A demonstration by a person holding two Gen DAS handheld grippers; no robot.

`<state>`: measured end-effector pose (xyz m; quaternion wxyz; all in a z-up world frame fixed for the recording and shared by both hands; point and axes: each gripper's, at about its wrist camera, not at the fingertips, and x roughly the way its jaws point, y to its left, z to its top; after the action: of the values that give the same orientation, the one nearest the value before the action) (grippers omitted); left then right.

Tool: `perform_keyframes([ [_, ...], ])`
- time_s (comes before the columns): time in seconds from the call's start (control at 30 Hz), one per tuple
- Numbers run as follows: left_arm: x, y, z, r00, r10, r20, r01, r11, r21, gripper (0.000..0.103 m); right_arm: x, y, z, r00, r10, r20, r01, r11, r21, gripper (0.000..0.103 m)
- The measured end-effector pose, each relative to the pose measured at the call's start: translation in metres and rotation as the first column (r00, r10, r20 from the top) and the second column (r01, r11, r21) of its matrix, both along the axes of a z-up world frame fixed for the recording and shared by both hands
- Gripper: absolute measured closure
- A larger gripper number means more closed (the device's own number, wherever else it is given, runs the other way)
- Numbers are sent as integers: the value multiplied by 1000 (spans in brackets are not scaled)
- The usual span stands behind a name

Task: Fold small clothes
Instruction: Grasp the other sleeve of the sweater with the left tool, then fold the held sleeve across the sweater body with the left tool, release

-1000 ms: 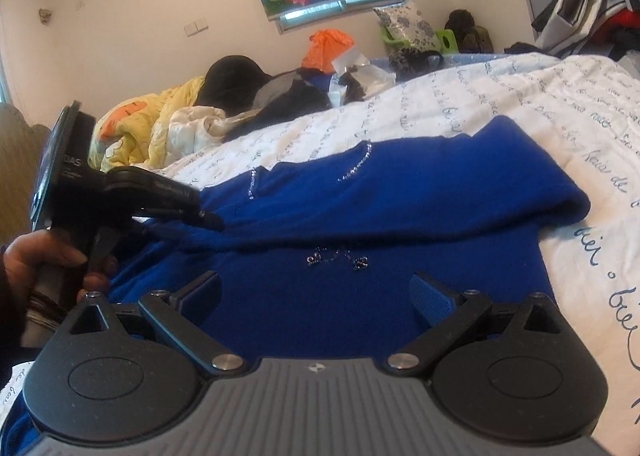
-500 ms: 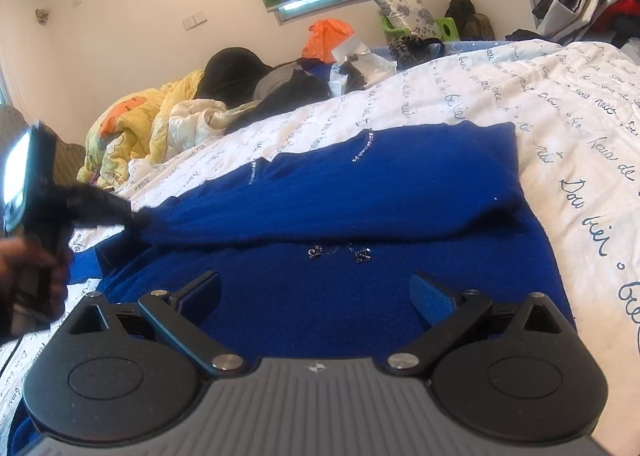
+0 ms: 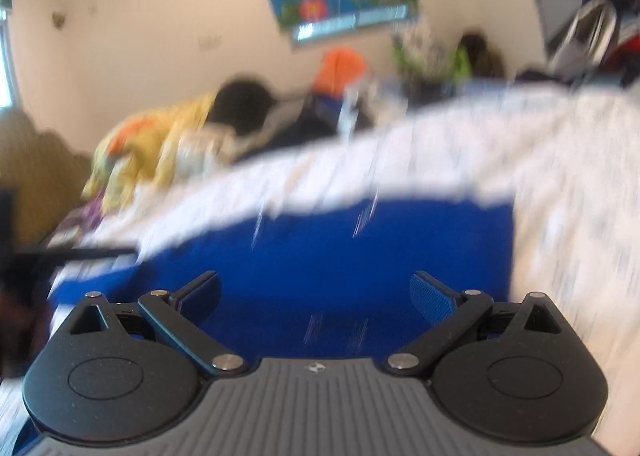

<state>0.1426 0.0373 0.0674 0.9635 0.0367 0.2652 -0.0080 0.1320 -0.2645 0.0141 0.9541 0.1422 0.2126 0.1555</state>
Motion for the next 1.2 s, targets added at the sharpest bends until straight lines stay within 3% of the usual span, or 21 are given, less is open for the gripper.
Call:
perform_keyframes([
  [0.07, 19, -17, -17, 998, -20, -62, 19, 999, -26, 31, 48, 3, -6, 994, -16, -105, 10, 998, -59, 0],
  [0.17, 49, -24, -53, 978, -28, -206, 11, 996, -85, 35, 100, 13, -37, 957, -85, -278, 18, 972, -234, 0],
  [0.23, 50, -23, -67, 988, -20, -156, 11, 998, -54, 20, 96, 20, -49, 978, -79, -194, 8, 939, -343, 0],
  [0.33, 54, -6, -67, 985, -43, -165, 25, 994, -109, 20, 92, 9, -54, 980, -67, -185, 12, 959, -284, 0],
  [0.4, 42, 13, -55, 989, -30, -146, 8, 989, -150, 28, 93, 12, -55, 981, -69, -183, 11, 954, -301, 0],
  [0.47, 14, 48, -35, 997, 24, -77, -43, 969, -243, 22, 92, 11, -56, 981, -69, -181, 13, 955, -297, 0],
  [0.53, -17, 97, -20, 987, 161, 6, -150, 934, -325, 1, 90, 11, -55, 982, -71, -176, 17, 956, -294, 0],
  [0.57, -29, 128, -16, 965, 261, 26, -234, 901, -365, 1, 90, 11, -55, 982, -73, -174, 19, 955, -296, 0],
  [0.6, -40, 160, -14, 932, 362, 24, -321, 852, -413, 0, 89, 13, -53, 982, -75, -172, 20, 954, -298, 0],
  [0.63, -49, 193, -15, 887, 462, -6, -412, 783, -466, 0, 89, 13, -53, 982, -76, -172, 22, 954, -299, 0],
  [0.7, -66, 259, -24, 780, 616, -107, -549, 593, -589, 3, 89, 14, -53, 982, -80, -171, 24, 953, -302, 0],
  [0.77, -75, 309, -38, 711, 668, -221, -605, 420, -677, 9, 89, 13, -53, 982, -80, -170, 26, 953, -302, 0],
  [0.8, -75, 325, -44, 694, 673, -257, -614, 366, -700, 14, 88, 14, -53, 982, -80, -170, 25, 953, -302, 0],
  [0.83, -73, 336, -49, 690, 671, -271, -613, 342, -712, 21, 88, 14, -53, 982, -81, -170, 26, 953, -302, 0],
  [0.87, -69, 344, -52, 683, 674, -281, -622, 334, -708, 25, 88, 14, -53, 982, -82, -169, 27, 953, -303, 0],
  [0.9, -64, 345, -55, 679, 681, -274, -628, 344, -698, 36, 89, 14, -53, 982, -82, -169, 27, 953, -303, 0],
  [0.97, -53, 344, -54, 683, 687, -246, -637, 397, -660, 45, 89, 14, -53, 982, -81, -169, 27, 953, -302, 0],
  [1.03, -39, 339, -53, 692, 680, -241, -662, 466, -587, 79, 88, 14, -54, 982, -80, -169, 26, 953, -302, 0],
  [1.1, -27, 335, -54, 692, 673, -261, -689, 506, -519, 101, 88, 13, -54, 982, -80, -169, 26, 953, -302, 0],
  [1.2, -32, 318, -38, 676, 703, -219, -705, 532, -468, 102, 88, 12, -54, 983, -79, -168, 27, 956, -292, 0],
])
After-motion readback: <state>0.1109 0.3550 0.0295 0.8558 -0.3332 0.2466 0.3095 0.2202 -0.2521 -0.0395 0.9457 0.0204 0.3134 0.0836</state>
